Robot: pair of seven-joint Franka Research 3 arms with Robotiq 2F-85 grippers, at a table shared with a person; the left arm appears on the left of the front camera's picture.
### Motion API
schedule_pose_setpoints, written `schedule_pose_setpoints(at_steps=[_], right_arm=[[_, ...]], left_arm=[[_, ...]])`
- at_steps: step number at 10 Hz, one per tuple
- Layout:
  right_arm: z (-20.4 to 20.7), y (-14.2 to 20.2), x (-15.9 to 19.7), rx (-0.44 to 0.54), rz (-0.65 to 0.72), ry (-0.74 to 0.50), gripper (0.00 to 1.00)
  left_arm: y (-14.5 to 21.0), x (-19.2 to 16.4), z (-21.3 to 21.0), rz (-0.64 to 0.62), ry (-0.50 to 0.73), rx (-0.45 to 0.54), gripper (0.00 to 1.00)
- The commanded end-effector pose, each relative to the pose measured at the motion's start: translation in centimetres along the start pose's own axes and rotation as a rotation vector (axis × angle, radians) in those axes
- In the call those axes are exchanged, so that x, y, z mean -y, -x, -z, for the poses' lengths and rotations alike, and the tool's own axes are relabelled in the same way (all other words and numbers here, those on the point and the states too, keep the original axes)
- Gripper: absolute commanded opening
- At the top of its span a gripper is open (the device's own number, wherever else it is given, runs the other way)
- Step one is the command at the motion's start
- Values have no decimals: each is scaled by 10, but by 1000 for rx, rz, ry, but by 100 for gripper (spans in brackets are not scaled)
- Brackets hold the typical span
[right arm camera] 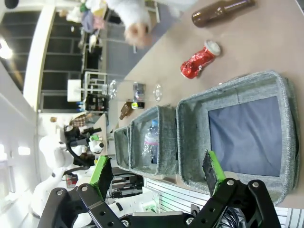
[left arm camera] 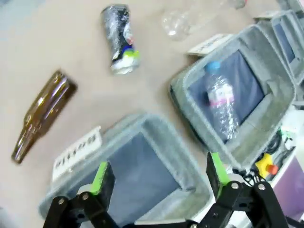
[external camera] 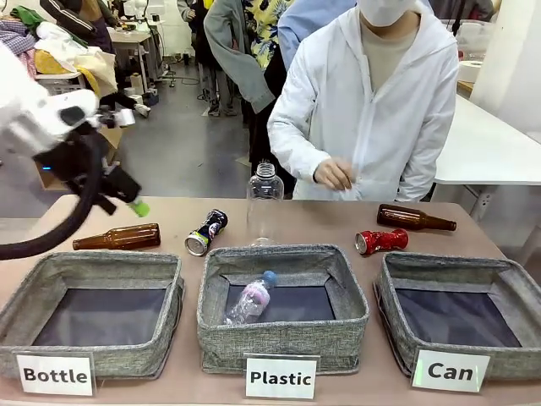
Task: Sort the can waste into the basket.
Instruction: Pick up the can waste from the table and place it in the right Fabric basket.
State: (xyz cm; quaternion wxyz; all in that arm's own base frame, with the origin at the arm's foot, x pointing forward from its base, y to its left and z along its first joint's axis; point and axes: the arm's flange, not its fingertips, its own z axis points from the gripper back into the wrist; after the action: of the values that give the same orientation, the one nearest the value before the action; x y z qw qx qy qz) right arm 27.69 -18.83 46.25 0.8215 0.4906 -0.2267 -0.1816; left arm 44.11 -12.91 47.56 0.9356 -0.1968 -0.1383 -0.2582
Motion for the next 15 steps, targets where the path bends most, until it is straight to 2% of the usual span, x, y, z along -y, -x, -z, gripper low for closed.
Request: schedule_pose_setpoints(at_steps=[1, 5, 8, 11, 12, 14, 15], right_arm=[[-1, -4, 0, 12, -25, -24, 100], [-1, -4, 0, 12, -25, -24, 100], [-1, -4, 0, 12, -25, -24, 100], [-1, -4, 0, 12, -25, -24, 100], [-1, -4, 0, 12, -25, -24, 100], [-1, -4, 0, 12, -25, -24, 100], [-1, -4, 0, 12, -25, -24, 100]], left_arm=[[-74, 11, 26, 54, -100, -69, 100], [-133, 13, 98, 16, -224, -211, 100], [-150, -6, 169, -45, -347, -217, 100], [-138, -18, 206, -74, -305, -241, 100], [-135, -21, 212, -66, -258, -249, 100], [-134, -25, 220, -85, -248, -238, 100], [-134, -27, 224, -87, -252, -238, 69]])
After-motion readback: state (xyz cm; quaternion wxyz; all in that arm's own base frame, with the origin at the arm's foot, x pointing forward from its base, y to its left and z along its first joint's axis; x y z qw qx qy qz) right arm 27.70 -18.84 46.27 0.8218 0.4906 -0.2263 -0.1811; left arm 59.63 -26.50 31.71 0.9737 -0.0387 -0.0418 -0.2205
